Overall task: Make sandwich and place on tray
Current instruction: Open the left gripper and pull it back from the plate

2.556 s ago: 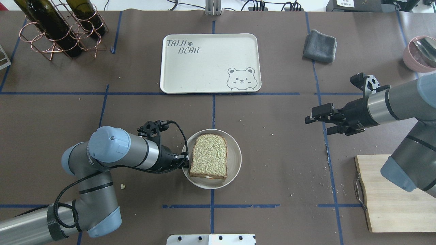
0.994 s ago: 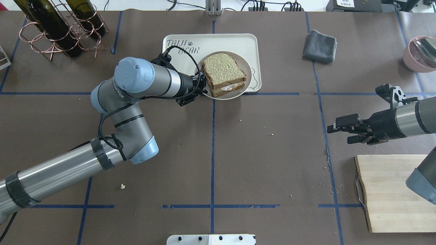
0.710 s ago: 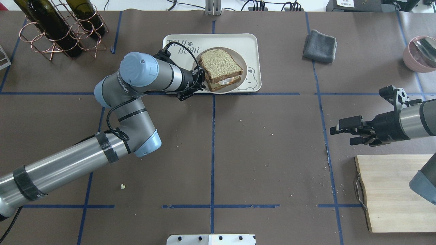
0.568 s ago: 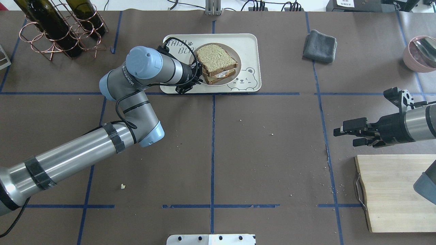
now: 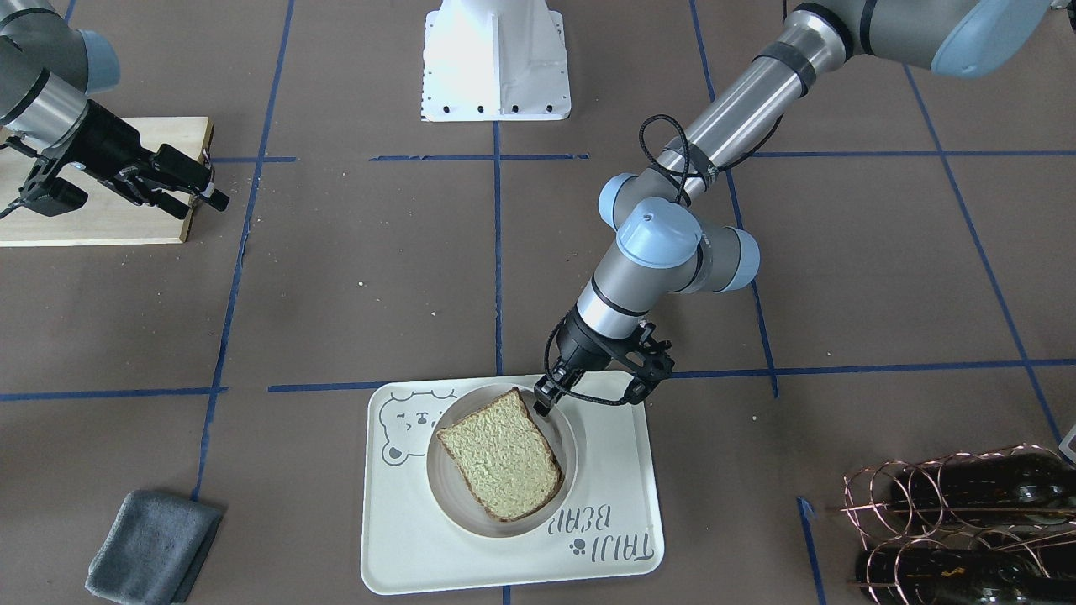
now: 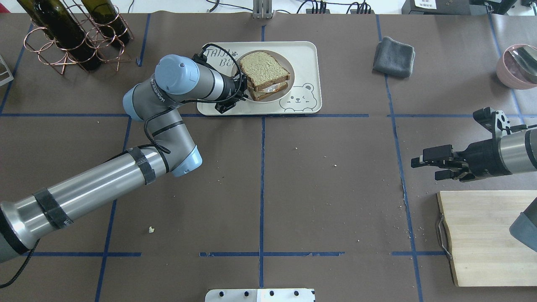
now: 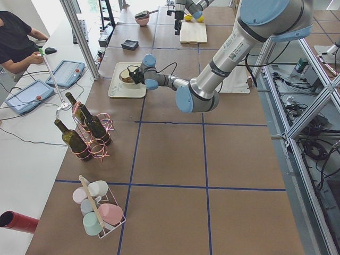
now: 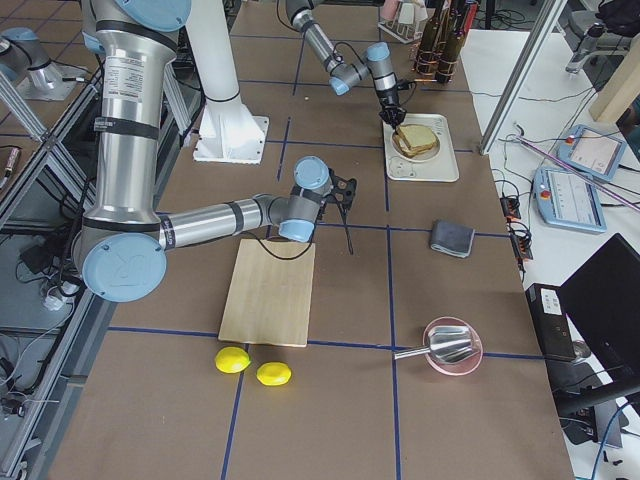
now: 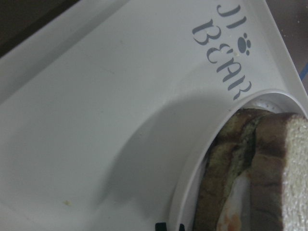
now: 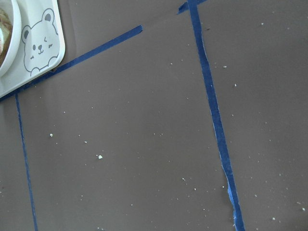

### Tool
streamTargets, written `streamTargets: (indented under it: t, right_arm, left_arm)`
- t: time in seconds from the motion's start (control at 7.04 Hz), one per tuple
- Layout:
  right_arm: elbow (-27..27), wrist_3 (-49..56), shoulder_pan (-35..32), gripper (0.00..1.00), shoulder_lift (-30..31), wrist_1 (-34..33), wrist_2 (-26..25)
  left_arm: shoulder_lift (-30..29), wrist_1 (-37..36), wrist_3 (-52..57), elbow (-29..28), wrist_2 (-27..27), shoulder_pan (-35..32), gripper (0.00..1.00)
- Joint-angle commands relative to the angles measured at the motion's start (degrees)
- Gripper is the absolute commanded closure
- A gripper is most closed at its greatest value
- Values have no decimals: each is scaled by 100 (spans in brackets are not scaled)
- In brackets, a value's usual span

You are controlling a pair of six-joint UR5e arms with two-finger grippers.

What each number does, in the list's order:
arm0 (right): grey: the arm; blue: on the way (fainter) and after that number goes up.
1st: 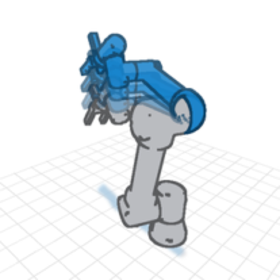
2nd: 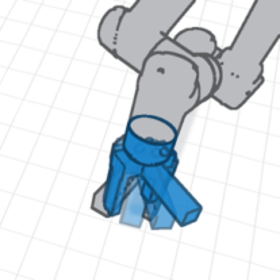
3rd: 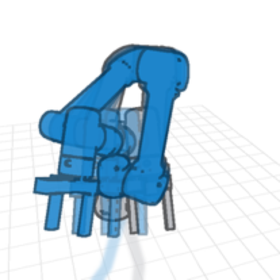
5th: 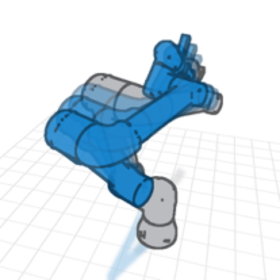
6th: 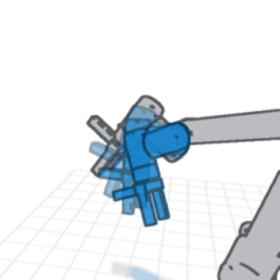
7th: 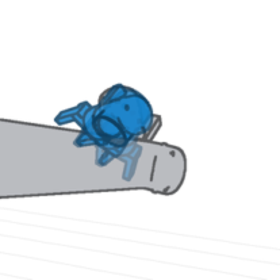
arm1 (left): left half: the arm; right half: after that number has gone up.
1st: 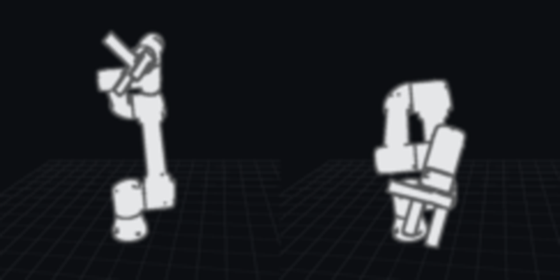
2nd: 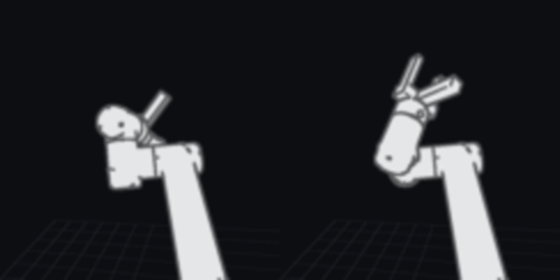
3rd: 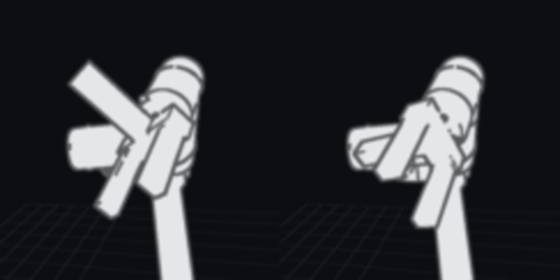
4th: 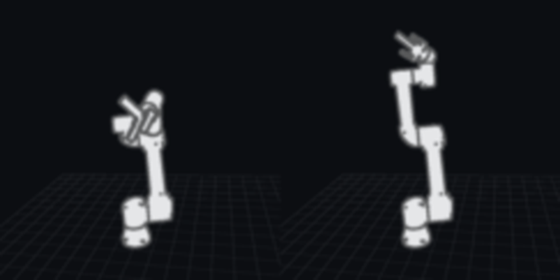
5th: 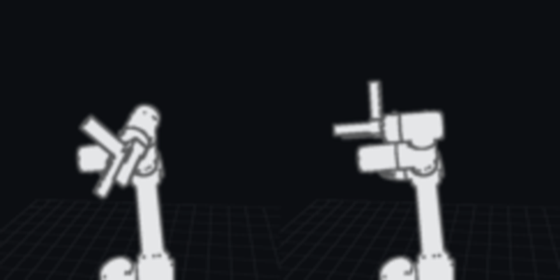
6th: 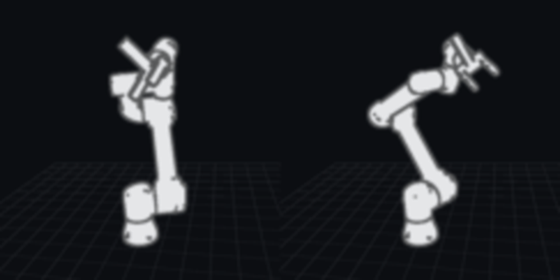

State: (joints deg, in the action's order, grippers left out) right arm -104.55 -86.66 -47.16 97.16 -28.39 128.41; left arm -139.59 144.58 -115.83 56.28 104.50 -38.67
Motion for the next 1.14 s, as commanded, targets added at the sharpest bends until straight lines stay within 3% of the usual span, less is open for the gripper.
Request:
streamTargets:
  t: [0.0,0.14,0.43,0.71,0.99]
  right_arm:
    - [-4,0,-39,0,-4,0,9]
    - [-4,0,-57,0,-4,0,18]
    - [13,0,-345,0,14,-17,218]
    - [214,70,-1319,0,14,-367,990]
    - [207,1851,-1951,0,66,-1504,993]
  left_arm:
    - [28,0,263,41,0,-9,64]
    - [72,-26,481,172,0,-114,64]
    - [1086,-61,1007,1449,175,-289,66]
    - [2447,-62,2461,2724,1365,-884,66]
    - [4054,-79,4986,3528,2046,-1788,66]
